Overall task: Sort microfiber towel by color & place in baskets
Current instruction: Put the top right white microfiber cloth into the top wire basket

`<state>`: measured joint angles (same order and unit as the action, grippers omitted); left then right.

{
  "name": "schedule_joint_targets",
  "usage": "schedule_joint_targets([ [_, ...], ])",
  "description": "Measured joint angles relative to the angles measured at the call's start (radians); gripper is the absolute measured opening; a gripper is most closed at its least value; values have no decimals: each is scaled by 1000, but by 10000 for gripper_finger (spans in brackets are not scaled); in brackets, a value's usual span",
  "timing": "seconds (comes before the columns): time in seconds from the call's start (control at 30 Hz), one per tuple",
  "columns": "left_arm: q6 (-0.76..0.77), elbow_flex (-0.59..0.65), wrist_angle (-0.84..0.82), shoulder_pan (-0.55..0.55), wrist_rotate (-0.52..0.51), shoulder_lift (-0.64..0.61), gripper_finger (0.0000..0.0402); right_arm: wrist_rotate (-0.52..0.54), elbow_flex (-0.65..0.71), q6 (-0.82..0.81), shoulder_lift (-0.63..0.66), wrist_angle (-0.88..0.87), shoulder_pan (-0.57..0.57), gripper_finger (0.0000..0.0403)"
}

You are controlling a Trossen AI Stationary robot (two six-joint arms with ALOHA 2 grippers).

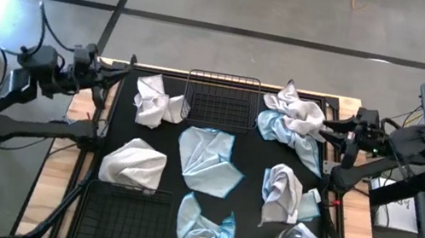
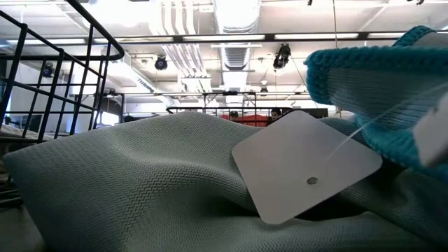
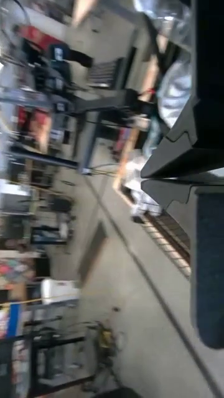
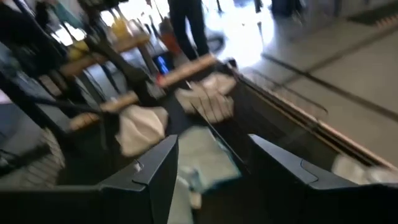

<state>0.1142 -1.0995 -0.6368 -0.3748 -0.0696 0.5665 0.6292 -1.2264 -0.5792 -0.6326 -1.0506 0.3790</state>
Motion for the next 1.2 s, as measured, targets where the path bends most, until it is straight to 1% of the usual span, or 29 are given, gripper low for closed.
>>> schedule_joint_targets([
  [0.13, 2, -96, -127, 0, 0, 62, 0, 0, -84, -112, -63, -221, 0, 182],
  [0.23, 1, -141, -178, 0, -8, 95, 0, -3, -126, -214, -98, -374, 0, 182],
  [0.37, -1, -157, -227, 0, -88, 121, 0, -9, -142, -314, -121, -496, 0, 182],
  [0.5, -1, -123, -235, 0, -172, 126, 0, -7, -135, -351, -123, -520, 0, 182],
  [0.73, 8, -53, -235, 0, -203, 121, 0, 29, -111, -383, -125, -521, 0, 182],
  [0.9, 28, -23, -234, 0, -292, 116, 0, 78, -76, -393, -133, -521, 0, 182],
  [1.07, 26, -20, -228, 0, -299, 115, 0, 139, -62, -415, -155, -520, -2, 182],
  [1.2, 18, -20, -228, 0, -299, 114, 0, 187, -58, -435, -164, -520, -37, 182],
])
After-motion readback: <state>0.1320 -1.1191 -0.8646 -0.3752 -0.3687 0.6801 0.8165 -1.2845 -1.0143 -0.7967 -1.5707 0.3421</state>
